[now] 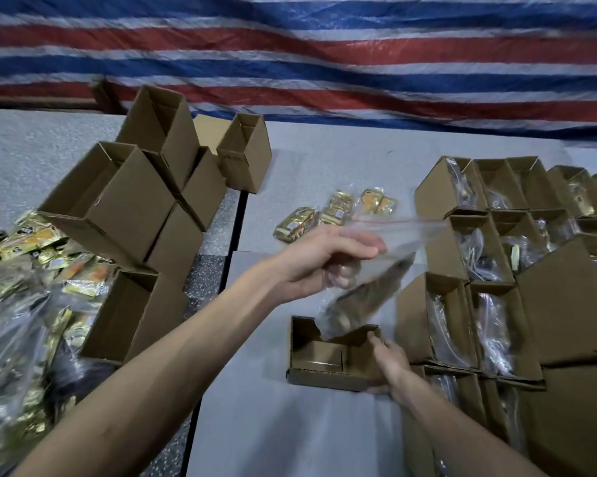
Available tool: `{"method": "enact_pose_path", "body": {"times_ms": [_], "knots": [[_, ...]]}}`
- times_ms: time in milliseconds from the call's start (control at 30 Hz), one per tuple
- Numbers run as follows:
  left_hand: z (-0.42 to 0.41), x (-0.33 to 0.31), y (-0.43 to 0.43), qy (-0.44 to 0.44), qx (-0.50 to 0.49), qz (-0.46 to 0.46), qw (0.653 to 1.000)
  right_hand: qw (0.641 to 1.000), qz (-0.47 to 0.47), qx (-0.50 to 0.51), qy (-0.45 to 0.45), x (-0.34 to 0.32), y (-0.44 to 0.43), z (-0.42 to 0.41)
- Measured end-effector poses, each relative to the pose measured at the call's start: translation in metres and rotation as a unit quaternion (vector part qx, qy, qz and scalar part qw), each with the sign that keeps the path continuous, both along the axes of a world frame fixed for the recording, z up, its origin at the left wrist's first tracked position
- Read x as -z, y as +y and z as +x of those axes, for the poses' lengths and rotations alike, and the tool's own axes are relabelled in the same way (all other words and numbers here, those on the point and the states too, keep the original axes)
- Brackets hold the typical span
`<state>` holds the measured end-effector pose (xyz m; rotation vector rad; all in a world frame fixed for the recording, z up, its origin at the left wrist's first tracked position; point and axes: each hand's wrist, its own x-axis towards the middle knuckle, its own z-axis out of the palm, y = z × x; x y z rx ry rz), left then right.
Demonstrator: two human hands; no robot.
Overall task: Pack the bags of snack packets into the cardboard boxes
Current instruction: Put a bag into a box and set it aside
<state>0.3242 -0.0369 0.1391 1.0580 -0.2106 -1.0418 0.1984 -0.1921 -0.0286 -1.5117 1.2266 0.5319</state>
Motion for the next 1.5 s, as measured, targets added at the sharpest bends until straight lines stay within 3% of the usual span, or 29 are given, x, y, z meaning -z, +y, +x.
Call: {"method": "enact_pose_path", "body": {"times_ms": [100, 200, 367, 600, 667, 800, 1000, 1267, 1400, 1500], "knots": [[-0.012, 0.014, -0.002, -0.004, 0.058, 0.036, 0.998, 1.000, 0.011, 0.009, -0.003, 0.002, 0.000, -0.002], [-0.019, 0.038, 0.000, -0.036, 0.109, 0.129, 0.985, 0.999, 0.019, 0.022, -0.014, 0.007, 0.001, -0.008], [-0.019, 0.075, 0.014, -0.132, 0.147, 0.299, 0.934, 0.997, 0.050, 0.055, -0.033, 0.006, 0.000, -0.007], [-0.018, 0.104, 0.003, -0.233, 0.195, 0.345, 0.888, 0.997, 0.040, 0.039, -0.052, 0.008, 0.004, 0.000], [-0.013, 0.115, -0.003, -0.292, 0.207, 0.377, 0.854, 0.995, 0.041, 0.059, -0.062, 0.009, 0.000, 0.004], [-0.009, 0.137, -0.003, -0.385, 0.241, 0.491, 0.744, 0.994, 0.044, 0.093, -0.042, 0.008, -0.009, 0.011], [-0.013, 0.155, -0.019, -0.457, 0.265, 0.511, 0.678, 0.996, 0.039, 0.083, -0.013, 0.008, -0.013, 0.019], [-0.018, 0.172, -0.032, -0.449, 0.325, 0.544, 0.630, 0.997, 0.023, 0.071, -0.008, 0.014, -0.018, 0.026], [-0.014, 0.176, -0.040, -0.361, 0.375, 0.541, 0.661, 0.998, 0.010, 0.060, -0.012, 0.014, -0.020, 0.034], [-0.003, 0.173, -0.044, -0.348, 0.349, 0.529, 0.690, 0.998, 0.004, 0.056, -0.005, 0.012, -0.025, 0.041]]}}
